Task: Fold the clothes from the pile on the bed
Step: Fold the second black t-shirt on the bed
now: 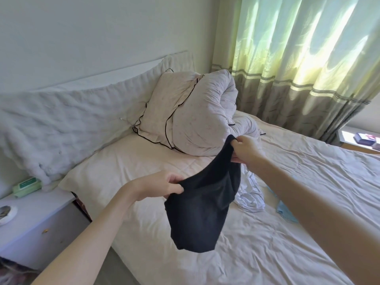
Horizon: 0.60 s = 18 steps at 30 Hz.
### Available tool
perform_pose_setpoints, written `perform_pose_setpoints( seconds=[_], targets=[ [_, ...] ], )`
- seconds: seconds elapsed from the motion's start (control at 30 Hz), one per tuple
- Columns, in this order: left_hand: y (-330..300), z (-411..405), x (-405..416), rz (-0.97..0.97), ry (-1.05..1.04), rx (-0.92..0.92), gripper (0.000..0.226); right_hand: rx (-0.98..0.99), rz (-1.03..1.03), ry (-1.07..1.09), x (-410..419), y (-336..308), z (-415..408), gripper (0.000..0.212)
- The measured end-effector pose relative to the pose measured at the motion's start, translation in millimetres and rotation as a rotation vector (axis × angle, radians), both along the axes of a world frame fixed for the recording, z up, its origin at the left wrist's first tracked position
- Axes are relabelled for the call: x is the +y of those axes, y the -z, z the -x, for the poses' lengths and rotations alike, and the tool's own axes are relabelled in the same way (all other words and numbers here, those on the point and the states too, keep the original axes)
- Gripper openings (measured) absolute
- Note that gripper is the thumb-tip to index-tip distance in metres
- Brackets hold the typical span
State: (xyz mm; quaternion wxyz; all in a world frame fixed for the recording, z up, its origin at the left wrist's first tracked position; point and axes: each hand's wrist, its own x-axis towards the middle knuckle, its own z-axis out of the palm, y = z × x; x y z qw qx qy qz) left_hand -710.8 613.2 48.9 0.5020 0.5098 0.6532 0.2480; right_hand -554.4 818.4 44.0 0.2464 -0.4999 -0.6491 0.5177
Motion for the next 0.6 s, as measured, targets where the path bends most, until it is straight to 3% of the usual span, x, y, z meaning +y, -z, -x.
perform_pose_setpoints(
  seconds=[0.07,0.13,0.2,0.27,0.33,0.4,0.47,0.53,0.6],
  targets=[
    [2,-3,4,0.031,0.047,0.025,0.032,0.133,0.108,-0.042,-12,-10,5,0.013],
    [5,-6,8,-0.010,0.023,0.125,0.014,0.148,0.099,-0.120,-22,-23,8,0.006],
    [8,-7,16,-0.184,-0.157,0.244,0.032,0.151,0.065,-0.246,-32,-37,10,0.009],
    [2,-13,27,-0.415,-0.337,0.204,0.056,0.159,0.063,-0.392,-46,-47,13,0.018],
    [-7,-18,36,-0.565,-0.385,0.192,0.057,0.164,0.015,-0.479,-56,-53,19,0.025],
    [-10,-18,44,-0.632,-0.438,0.270,0.031,0.134,-0.164,-0.458,-58,-53,23,0.023],
    [-15,-16,45,-0.658,-0.508,0.330,0.006,0.024,-0.480,-0.377,-53,-49,21,0.016],
    [-21,-15,44,-0.671,-0.530,0.300,0.001,-0.060,-0.741,-0.332,-48,-35,15,0.013],
    [-25,-12,43,-0.678,-0.525,0.270,0.003,-0.104,-0.804,-0.333,-46,-16,9,0.010]
  ],
)
